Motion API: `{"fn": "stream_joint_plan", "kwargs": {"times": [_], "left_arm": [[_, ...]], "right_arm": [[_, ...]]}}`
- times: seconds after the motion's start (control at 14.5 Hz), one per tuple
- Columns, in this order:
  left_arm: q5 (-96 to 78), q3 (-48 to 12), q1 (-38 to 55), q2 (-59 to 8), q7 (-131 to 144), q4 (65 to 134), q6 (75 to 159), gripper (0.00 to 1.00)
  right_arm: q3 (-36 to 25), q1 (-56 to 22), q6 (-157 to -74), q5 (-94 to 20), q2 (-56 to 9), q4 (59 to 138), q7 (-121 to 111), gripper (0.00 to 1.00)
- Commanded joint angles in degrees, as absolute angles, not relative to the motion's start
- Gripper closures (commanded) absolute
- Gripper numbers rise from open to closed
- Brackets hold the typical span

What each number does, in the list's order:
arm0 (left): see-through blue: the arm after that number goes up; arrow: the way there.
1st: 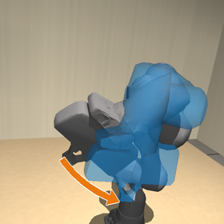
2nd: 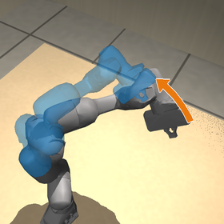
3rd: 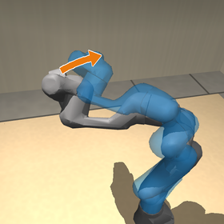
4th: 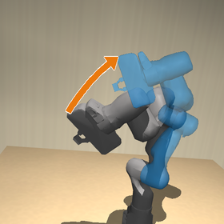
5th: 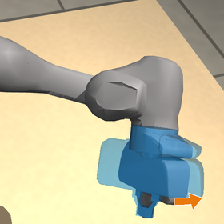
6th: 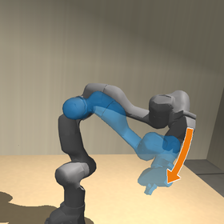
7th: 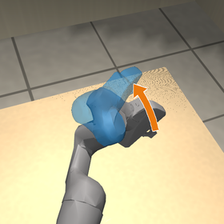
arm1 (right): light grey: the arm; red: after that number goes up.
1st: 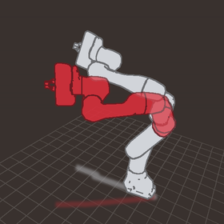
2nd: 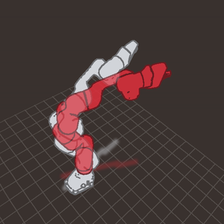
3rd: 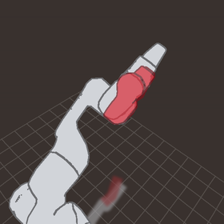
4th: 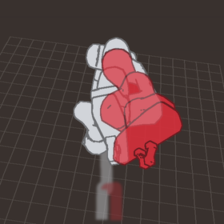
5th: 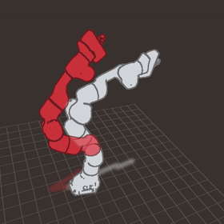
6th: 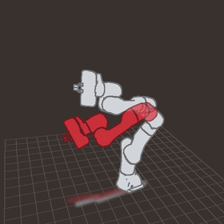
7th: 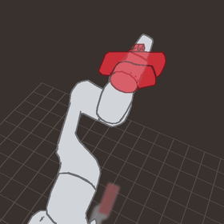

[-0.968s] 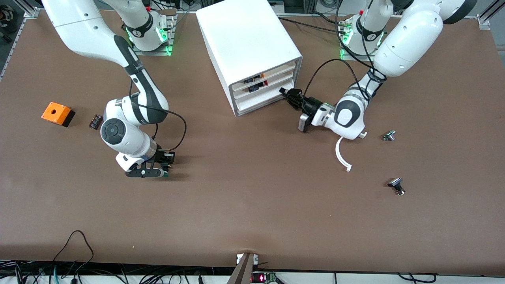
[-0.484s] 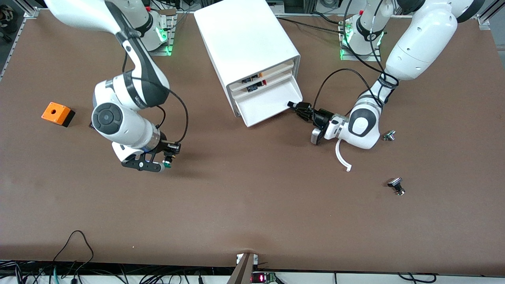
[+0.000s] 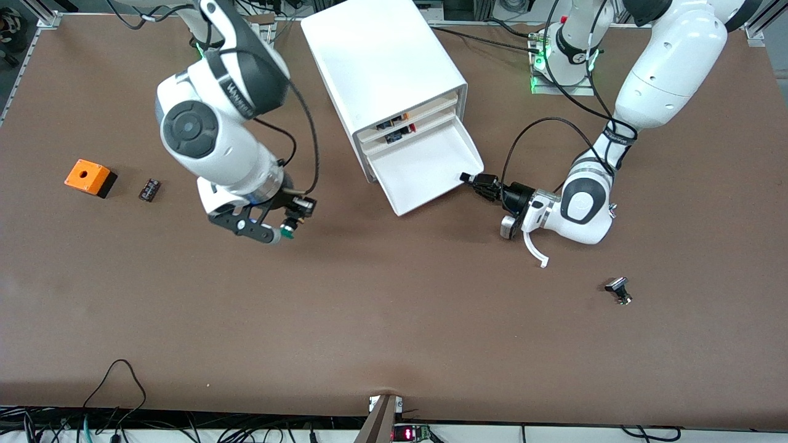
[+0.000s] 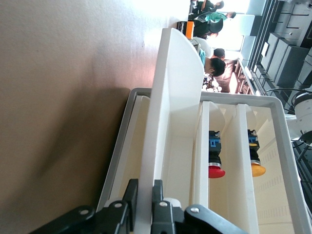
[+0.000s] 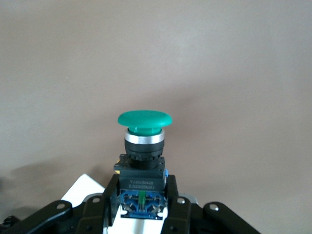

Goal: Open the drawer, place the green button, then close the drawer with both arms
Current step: 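Carry the green button over the open drawer with the right gripper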

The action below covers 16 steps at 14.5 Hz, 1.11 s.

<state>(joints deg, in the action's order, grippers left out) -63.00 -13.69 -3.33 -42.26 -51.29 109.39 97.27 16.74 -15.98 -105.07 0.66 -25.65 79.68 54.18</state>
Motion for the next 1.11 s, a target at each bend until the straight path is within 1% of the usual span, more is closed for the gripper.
{"fn": "stream_joint_plan", "kwargs": {"times": [0.0, 0.28, 0.48, 0.69, 0.9, 1.04], "left_arm": [[-60.6, -13.4, -5.4, -42.1, -47.5, 107.7, 96.4, 0.00], [-56.5, -13.4, -7.6, -41.5, -44.0, 107.6, 95.8, 0.00], [-52.7, -13.1, -9.6, -40.6, -40.0, 107.1, 95.5, 0.00], [-52.6, -13.2, -10.5, -40.3, -34.3, 107.0, 93.2, 0.00], [-51.7, -12.6, -10.5, -37.6, -21.6, 107.1, 93.2, 0.00], [-47.2, -12.0, -10.5, -37.0, -16.9, 106.3, 93.5, 0.00]], "right_arm": [[16.5, -20.0, -103.6, 2.5, -27.2, 74.8, 62.6, 1.00], [16.4, -25.7, -105.5, 4.9, -30.8, 69.0, 73.9, 1.00], [16.3, -29.3, -108.6, 6.1, -33.1, 68.6, 83.4, 1.00], [16.3, -32.6, -111.3, 7.3, -35.9, 67.9, 93.9, 1.00], [16.3, -35.2, -114.6, 7.4, -39.2, 67.1, 102.2, 1.00], [16.3, -37.1, -116.4, 7.6, -41.4, 67.1, 106.0, 1.00]]}}
